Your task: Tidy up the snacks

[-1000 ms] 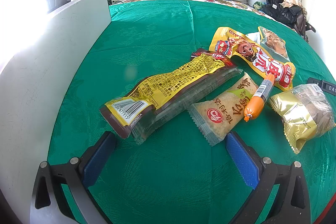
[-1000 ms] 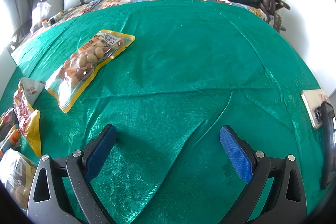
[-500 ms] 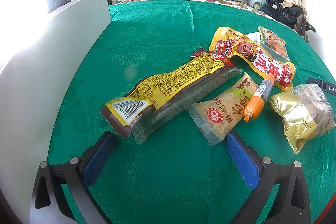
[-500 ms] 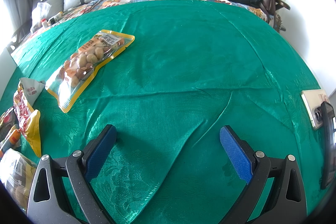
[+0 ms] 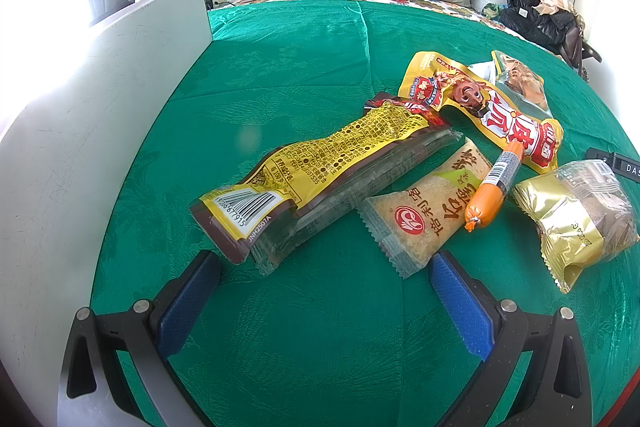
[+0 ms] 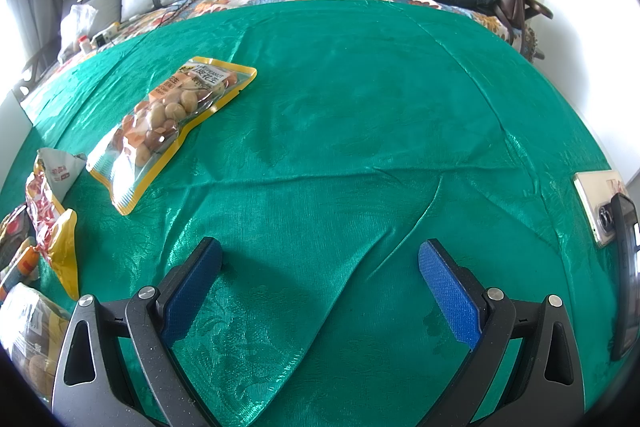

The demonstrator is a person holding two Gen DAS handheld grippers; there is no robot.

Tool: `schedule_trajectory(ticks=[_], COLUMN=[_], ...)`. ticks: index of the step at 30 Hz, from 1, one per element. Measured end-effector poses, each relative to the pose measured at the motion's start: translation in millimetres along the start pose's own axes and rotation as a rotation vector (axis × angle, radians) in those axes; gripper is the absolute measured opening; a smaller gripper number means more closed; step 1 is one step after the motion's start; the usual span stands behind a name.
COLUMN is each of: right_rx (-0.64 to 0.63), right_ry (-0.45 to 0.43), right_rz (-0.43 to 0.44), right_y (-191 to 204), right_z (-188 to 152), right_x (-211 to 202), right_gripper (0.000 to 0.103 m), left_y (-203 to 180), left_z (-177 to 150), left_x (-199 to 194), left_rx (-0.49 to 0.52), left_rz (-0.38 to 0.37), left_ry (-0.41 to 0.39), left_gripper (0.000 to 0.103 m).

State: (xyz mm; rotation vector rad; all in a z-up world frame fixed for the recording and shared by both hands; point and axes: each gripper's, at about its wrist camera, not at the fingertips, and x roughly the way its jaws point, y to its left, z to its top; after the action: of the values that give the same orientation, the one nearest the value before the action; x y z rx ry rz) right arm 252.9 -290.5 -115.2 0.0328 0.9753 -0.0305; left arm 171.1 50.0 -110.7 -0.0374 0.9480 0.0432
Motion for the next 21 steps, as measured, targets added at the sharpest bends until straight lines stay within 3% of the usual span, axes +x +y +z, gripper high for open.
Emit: schedule_trajectory(ticks=[9, 13, 18, 21], right_rx=[0.0, 0.0, 0.0, 0.0], right_ry=[0.0, 0.0, 0.0, 0.0], right_rz=[0.0, 0.0, 0.0, 0.0], right_y=[0.5, 0.7, 0.3, 0.2], right_z=[-0.5, -0.7, -0.3, -0.2], right_x=[-1.1, -1.5, -0.6, -0.5], right_gripper=[0.101, 0.101, 0.101, 0.101], left_y=[2.2, 7.0, 16.0, 10.8], left_z=[-2.1, 0.2, 32.0, 57.7], left_x=[-2.4, -5.7, -24.6, -20.0], left_rx=[0.002, 0.043, 0.046, 0.104], left_rz=[-0.007, -0.024, -0.065, -0.075], left_ry=[0.002, 0.068, 0.024, 0.045], left_gripper=[0.103, 0.103, 0.103, 0.103])
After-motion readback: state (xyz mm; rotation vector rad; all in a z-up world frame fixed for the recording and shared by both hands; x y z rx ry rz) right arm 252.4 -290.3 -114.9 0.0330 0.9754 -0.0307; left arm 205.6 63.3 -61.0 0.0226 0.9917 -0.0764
